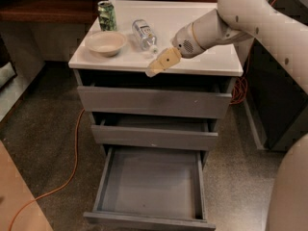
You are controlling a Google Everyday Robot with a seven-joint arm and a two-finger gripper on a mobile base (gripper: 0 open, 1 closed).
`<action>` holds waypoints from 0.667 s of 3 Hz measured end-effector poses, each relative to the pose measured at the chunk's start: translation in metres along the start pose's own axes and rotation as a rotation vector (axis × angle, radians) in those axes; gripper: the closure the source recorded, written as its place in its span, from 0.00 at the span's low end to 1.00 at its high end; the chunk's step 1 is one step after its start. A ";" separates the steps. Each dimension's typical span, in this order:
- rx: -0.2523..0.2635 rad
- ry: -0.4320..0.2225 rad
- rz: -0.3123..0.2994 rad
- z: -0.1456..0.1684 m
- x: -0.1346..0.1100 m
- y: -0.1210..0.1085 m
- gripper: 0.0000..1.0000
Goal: Place blue plastic bottle into bottom drawer
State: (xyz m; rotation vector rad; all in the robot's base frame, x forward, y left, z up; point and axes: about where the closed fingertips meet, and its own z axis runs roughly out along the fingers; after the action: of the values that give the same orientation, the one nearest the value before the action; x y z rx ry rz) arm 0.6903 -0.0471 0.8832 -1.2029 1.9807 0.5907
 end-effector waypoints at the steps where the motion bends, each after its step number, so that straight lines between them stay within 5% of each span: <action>1: 0.033 -0.008 0.042 0.012 -0.013 -0.024 0.00; 2: 0.076 -0.017 0.082 0.027 -0.026 -0.061 0.00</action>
Offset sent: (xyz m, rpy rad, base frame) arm 0.1111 -0.0035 0.0132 0.0356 -0.0118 -0.1756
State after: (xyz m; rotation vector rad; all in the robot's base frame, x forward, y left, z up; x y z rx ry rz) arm 0.7615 -0.0419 0.8857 -1.0717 2.0280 0.5597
